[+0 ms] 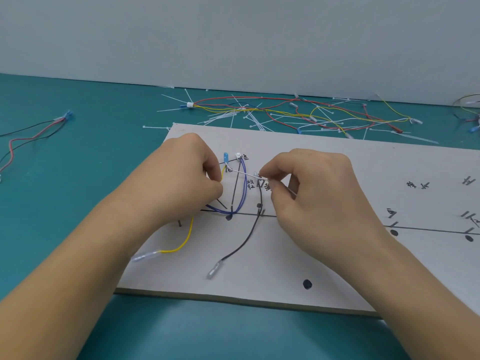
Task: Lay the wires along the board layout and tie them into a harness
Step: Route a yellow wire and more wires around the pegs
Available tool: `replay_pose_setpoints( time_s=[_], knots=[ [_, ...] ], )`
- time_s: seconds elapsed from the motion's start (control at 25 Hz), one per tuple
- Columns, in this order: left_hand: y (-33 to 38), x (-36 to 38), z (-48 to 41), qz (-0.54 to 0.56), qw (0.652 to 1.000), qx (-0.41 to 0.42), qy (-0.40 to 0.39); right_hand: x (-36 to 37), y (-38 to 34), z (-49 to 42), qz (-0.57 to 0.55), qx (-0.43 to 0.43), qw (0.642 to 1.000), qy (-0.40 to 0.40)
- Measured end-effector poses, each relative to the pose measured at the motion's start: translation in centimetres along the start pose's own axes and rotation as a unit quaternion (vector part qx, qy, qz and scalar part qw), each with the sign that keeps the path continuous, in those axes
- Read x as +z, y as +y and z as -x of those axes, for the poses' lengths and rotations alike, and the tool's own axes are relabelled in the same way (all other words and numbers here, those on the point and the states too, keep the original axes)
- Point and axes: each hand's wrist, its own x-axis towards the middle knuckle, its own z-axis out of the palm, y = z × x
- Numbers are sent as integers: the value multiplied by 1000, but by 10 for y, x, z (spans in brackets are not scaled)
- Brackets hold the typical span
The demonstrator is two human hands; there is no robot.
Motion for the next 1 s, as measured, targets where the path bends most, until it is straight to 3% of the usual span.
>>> replay_pose_setpoints(
  time_s=[0.24,0.64,1.0],
  knots=[
    [0,1,-1,-1,1000,3,-6,-7,8,-8,-35,27,997,69],
    [2,1,0,13,1000,14,-20,-8,-11,5,-35,-39,988,-145],
    [0,-1,-2,29,999,17,-26,-11,-17,5,-62,-54,978,-189]
  ],
)
